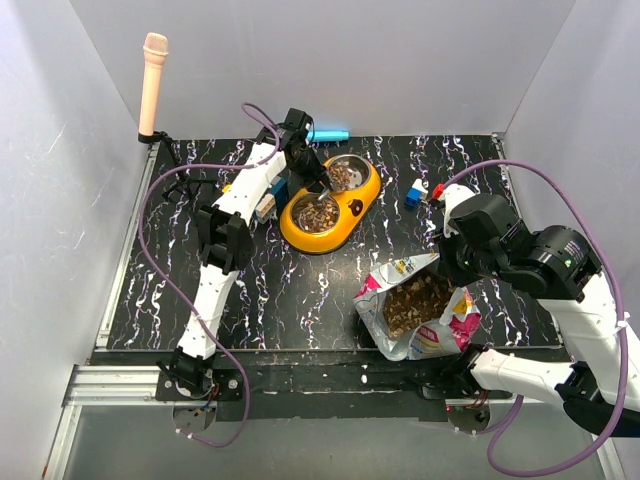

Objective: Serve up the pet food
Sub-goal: Pour the pet food into the pet food bowl.

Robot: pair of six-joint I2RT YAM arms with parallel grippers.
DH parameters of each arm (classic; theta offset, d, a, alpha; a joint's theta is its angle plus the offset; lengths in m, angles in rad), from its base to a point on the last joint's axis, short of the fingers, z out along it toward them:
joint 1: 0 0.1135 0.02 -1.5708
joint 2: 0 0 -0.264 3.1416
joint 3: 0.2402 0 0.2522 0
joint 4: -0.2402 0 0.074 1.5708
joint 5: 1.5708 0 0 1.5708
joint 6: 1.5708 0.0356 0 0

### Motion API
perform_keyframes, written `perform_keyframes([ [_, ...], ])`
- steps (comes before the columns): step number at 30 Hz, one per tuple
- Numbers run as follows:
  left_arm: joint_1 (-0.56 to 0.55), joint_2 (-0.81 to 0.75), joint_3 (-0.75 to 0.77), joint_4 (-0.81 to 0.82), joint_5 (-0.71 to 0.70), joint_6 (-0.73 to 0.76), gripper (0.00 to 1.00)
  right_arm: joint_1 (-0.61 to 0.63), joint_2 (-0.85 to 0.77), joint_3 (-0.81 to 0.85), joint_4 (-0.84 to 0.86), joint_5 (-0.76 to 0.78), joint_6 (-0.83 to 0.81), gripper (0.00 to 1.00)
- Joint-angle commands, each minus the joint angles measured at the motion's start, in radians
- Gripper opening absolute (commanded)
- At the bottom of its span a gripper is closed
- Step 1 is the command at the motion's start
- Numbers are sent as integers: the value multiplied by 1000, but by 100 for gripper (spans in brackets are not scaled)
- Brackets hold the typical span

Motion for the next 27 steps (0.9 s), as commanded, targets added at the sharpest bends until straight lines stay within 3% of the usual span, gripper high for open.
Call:
perform_keyframes([
  [1, -28, 6, 64, 22, -56, 48, 0, -3, -39, 60, 248, 10, 9, 1],
  [10, -53, 14, 73, -24, -165, 152, 0, -3, -27, 72, 245, 5, 3, 1],
  [27, -103, 14, 86, 47, -346, 279, 0, -3, -2, 106, 217, -1, 9, 1],
])
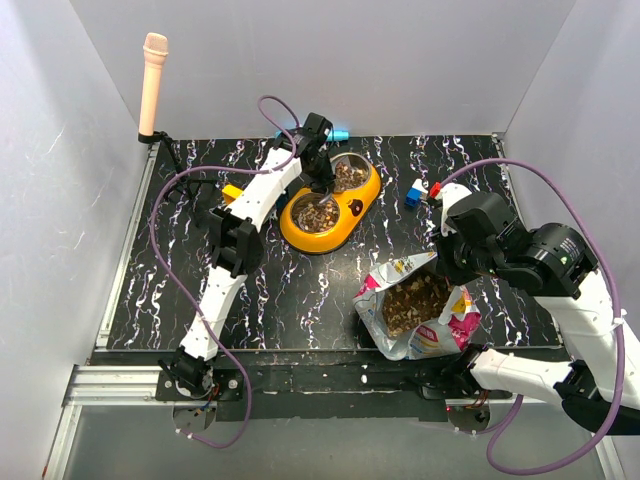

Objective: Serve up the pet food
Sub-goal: Pour the pet food into the pet food bowl.

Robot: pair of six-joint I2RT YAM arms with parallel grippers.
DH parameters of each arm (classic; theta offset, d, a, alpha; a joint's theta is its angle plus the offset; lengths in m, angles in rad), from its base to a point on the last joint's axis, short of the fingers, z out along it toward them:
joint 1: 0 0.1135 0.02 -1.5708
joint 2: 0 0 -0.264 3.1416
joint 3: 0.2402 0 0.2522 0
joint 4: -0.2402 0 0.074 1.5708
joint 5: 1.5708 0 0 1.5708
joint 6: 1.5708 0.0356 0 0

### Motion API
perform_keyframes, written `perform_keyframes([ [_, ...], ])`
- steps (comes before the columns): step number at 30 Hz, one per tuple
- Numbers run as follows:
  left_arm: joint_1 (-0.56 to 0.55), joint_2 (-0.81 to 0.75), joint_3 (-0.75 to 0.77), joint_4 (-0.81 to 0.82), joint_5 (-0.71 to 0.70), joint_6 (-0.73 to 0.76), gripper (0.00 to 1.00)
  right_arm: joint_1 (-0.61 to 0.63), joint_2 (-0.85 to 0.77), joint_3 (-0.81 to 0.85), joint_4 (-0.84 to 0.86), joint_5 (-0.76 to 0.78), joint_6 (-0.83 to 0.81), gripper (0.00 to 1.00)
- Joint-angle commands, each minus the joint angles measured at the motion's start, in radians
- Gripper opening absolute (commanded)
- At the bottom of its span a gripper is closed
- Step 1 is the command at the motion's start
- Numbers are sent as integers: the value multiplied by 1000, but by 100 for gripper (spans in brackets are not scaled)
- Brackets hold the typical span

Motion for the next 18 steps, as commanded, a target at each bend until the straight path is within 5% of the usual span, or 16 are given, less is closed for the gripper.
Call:
perform_keyframes([
  [1, -22, -18, 30, 19, -94, 84, 0, -3, -17, 104, 211, 4, 11, 1],
  [18, -98, -9, 7, 76, -292, 296, 0, -3, 3, 127, 182, -14, 18, 1],
])
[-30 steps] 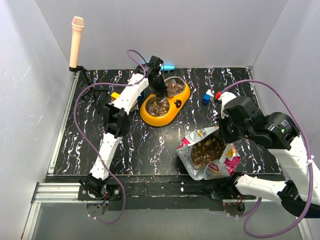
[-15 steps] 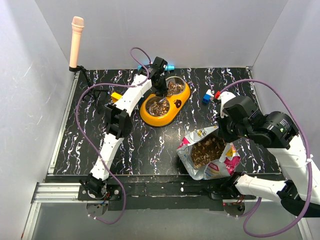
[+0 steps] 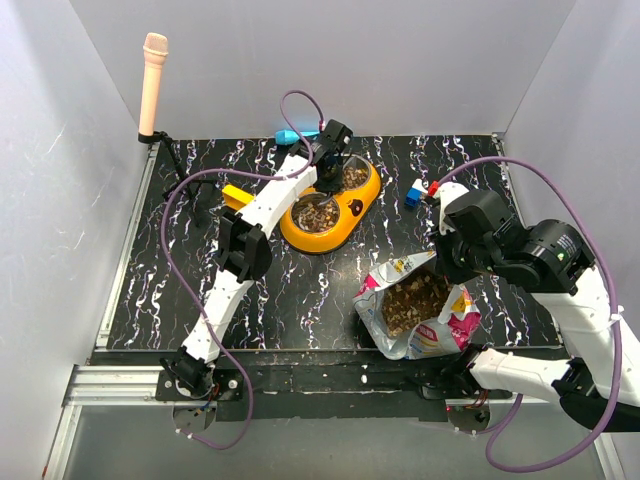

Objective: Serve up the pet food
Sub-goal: Pour the pet food into the pet food bowl.

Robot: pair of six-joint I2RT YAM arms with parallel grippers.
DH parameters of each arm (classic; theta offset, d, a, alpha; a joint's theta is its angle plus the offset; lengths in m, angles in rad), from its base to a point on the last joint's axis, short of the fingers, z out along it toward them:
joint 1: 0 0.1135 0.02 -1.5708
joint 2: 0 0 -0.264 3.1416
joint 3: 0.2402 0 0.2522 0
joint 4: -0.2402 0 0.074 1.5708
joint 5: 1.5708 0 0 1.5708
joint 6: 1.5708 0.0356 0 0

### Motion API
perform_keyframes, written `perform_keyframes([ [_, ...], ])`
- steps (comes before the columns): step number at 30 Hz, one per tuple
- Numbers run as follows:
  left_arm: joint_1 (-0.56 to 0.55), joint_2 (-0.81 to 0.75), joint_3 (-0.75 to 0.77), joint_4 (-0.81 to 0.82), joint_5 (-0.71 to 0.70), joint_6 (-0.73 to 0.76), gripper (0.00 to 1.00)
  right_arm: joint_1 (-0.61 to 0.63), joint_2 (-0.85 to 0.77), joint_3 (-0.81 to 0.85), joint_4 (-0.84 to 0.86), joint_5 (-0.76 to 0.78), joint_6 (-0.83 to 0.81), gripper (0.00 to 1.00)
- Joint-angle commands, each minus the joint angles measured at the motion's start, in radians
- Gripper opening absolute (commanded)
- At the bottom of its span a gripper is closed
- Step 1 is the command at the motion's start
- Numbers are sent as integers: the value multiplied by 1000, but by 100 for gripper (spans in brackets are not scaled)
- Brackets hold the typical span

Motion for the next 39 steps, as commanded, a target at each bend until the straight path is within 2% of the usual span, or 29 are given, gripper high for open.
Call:
perform_keyframes([
  [1, -18, -9, 1, 57, -78, 79, 0, -1, -13, 114, 192, -11, 17, 1],
  [7, -27, 5, 8, 92, -150, 139, 0, -2, 5, 142, 172, -24, 20, 1],
  [14, -29, 14, -4, 121, -155, 138, 0, -2, 11, 148, 155, -33, 30, 1],
  [18, -30, 4, -22, 144, -219, 161, 0, -1, 10, 150, 152, -31, 28, 1],
  [30, -72, -42, -13, 287, -305, 303, 0, -2, 28, 173, 144, -42, 21, 1],
  [39, -95, -53, -45, 314, -400, 415, 0, -1, 22, 173, 139, -42, 19, 1],
])
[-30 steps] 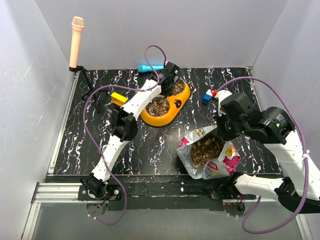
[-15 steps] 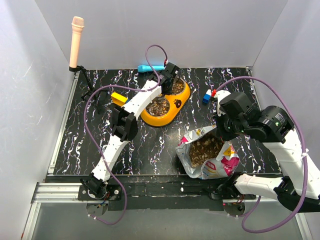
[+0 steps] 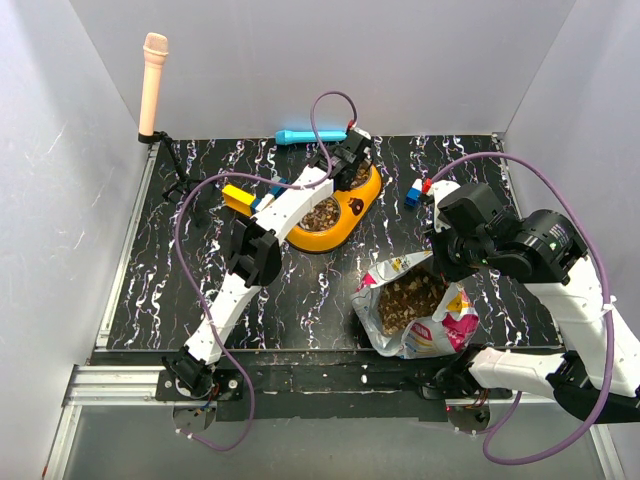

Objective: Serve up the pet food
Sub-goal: Pour the pet food into the pet food bowl.

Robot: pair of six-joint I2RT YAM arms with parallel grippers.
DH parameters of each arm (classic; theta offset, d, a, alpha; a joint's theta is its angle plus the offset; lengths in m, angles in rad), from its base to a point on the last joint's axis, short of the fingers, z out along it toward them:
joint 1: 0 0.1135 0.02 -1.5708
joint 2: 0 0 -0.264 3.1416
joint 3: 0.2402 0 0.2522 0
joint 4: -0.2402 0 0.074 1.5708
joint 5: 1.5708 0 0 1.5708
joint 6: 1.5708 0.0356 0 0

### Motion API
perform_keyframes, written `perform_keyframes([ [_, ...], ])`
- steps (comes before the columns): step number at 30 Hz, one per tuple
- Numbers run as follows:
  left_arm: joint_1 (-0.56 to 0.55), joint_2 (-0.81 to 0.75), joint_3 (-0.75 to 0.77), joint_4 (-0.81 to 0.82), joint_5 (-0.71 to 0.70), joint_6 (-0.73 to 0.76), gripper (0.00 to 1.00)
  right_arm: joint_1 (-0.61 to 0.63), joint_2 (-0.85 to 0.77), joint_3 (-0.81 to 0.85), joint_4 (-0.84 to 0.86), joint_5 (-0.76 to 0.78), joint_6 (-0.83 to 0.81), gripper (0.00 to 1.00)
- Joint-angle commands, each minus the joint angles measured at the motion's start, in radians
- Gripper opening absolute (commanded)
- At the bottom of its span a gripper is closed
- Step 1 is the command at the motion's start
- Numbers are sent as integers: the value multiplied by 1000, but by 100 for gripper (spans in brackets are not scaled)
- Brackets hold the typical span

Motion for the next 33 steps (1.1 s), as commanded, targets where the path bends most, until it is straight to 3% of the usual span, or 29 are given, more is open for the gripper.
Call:
perform_keyframes([
  [1, -13, -85, -15, 107, -89, 84, 0, -2, -35, 113, 191, -16, 17, 1],
  [7, -21, -105, -26, 117, -94, 85, 0, -2, -32, 123, 197, -8, 7, 1],
  [20, 25, -217, -35, -26, 16, -159, 0, -2, -26, 93, 232, -8, 23, 1],
  [27, 123, -335, -110, -104, 268, -396, 0, -1, -41, 58, 275, -20, 35, 1],
  [33, 183, -477, -301, -74, 528, -550, 0, -1, -52, 24, 302, -11, 41, 1],
])
